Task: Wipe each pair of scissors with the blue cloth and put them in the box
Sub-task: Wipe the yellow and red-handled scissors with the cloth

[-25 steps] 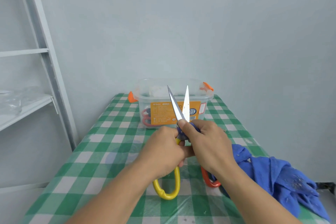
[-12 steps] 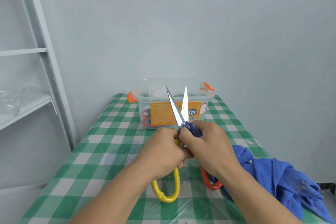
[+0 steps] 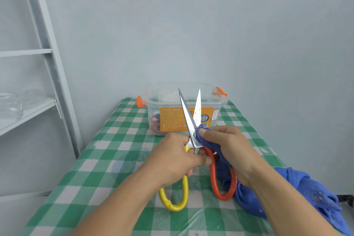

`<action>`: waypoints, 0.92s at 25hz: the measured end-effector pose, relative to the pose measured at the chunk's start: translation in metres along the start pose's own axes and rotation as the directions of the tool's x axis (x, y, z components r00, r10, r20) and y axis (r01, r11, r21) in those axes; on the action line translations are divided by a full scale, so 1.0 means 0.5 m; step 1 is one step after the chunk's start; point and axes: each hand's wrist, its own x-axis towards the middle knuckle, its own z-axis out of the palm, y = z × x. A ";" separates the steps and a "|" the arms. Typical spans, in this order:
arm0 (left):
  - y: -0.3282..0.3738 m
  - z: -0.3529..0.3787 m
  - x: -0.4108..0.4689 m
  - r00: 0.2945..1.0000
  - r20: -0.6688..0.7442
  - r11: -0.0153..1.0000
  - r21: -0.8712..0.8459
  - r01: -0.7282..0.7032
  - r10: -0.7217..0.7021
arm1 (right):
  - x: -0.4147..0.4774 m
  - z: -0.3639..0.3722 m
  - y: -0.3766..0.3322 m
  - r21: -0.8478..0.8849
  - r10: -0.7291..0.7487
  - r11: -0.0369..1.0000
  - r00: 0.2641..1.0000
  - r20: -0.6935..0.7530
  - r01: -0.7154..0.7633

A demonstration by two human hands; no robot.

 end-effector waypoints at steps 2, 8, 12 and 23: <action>-0.002 -0.001 0.002 1.000 -0.003 1.000 -0.009 0.002 -0.002 | 0.003 -0.008 -0.001 0.001 0.002 1.000 1.000 -0.018 -0.002; 0.006 -0.003 0.002 1.000 0.013 0.999 0.047 -0.023 0.023 | 0.007 -0.002 -0.018 0.041 0.102 0.994 0.992 -0.078 -0.099; 0.006 -0.003 0.002 0.999 0.016 0.996 0.083 -0.037 0.036 | 0.011 0.009 -0.039 -0.021 0.117 0.993 0.992 -0.046 -0.118; -0.006 -0.001 0.006 1.000 0.026 0.998 0.059 -0.012 0.010 | -0.010 0.020 -0.038 -0.188 -0.021 0.982 0.997 -0.078 0.006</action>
